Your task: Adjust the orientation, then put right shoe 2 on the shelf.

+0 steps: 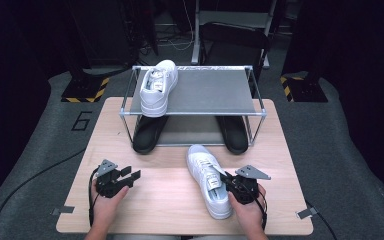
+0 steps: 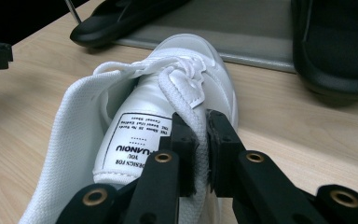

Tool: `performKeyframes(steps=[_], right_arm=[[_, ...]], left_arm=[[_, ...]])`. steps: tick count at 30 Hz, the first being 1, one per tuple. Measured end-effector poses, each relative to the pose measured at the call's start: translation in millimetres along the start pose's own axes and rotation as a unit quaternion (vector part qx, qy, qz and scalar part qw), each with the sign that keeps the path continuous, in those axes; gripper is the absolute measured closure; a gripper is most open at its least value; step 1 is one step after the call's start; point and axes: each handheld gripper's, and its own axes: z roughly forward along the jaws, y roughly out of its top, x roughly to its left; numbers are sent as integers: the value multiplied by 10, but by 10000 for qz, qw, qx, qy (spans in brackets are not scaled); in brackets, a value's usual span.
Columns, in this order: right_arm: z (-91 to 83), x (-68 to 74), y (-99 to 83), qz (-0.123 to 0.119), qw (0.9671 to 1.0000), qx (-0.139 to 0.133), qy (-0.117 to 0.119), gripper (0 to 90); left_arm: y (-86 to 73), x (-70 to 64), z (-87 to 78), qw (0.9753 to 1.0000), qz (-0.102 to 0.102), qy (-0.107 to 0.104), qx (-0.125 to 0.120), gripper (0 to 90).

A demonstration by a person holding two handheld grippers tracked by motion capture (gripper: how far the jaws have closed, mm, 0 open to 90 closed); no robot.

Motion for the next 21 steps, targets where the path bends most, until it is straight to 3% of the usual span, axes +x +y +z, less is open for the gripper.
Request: performKeyframes(steps=[10,15,21], right_arm=[[-65,20,109,-32,10000,-7,94,825],[-147,39,242,-172,9996,-110,187,826],[-262,22,422,-122,9992,-174,336,825]], left_arm=[[-127,20,15,9999,-28,100,-18,508],[-155,13,18,9999,-16,133,-17,506],[-182,-7,31,9999,-16,135,15,497]])
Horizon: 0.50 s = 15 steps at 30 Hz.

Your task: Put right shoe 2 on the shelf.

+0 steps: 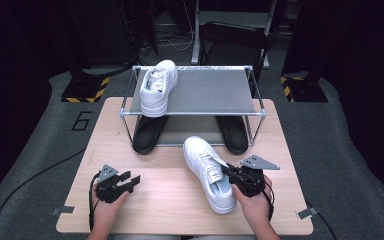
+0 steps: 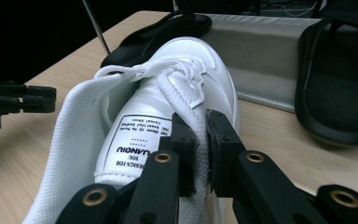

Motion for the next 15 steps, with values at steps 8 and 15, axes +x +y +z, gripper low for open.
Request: performKeyframes(steps=[8,15], right_arm=[[-92,-11,170,-87,9999,-15,84,825],[-219,-26,337,-52,9995,-88,285,824]], left_arm=[[-12,29,-1,10000,6,24,31,489],[-18,29,-1,10000,-26,24,53,489]])
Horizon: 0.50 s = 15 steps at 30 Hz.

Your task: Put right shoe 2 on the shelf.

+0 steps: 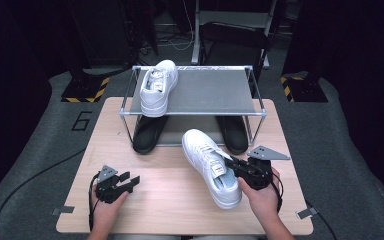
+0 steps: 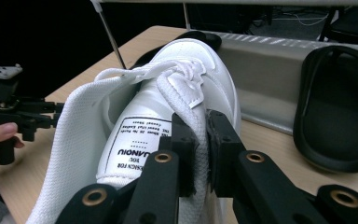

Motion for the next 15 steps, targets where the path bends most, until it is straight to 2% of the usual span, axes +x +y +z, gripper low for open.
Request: performKeyframes(steps=[6,15], right_arm=[[-105,-13,185,-14,9999,-61,152,824],[-220,-25,383,-29,9995,-172,261,824]], left_arm=[[-5,-2,10,10000,-2,18,-6,489],[-9,-1,17,10000,13,17,37,489]])
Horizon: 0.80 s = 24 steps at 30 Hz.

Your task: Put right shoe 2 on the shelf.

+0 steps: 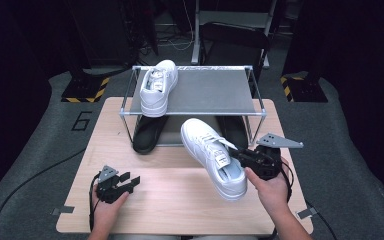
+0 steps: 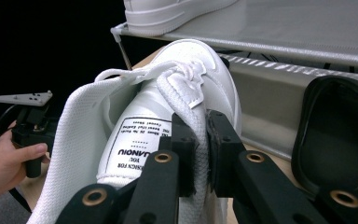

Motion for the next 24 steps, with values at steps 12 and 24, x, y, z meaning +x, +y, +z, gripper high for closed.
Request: performKeyframes(steps=[12,24], right_arm=[[-119,-23,211,-43,9999,-88,38,824],[-111,-115,438,15,9997,-227,24,824]], left_arm=[[-1,2,5,10000,24,17,-12,489],[-7,-1,7,10000,10,15,13,489]])
